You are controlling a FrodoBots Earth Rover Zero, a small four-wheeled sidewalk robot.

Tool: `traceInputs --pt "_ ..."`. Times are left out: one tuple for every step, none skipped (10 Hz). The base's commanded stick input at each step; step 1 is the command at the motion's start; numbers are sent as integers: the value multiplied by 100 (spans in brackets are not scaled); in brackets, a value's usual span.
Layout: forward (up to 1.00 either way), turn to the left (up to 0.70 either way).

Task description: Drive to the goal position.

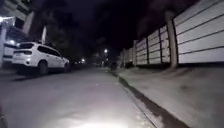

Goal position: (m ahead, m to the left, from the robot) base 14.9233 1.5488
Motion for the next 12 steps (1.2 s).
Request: traceInputs --pt "70 0" --pt "70 0" --pt "70 0" --pt "70 0" --pt "70 0" --pt "70 0" --pt "70 0" --pt "70 0" --pt "70 0" --pt "70 0" --pt "70 0" --pt "70 0"
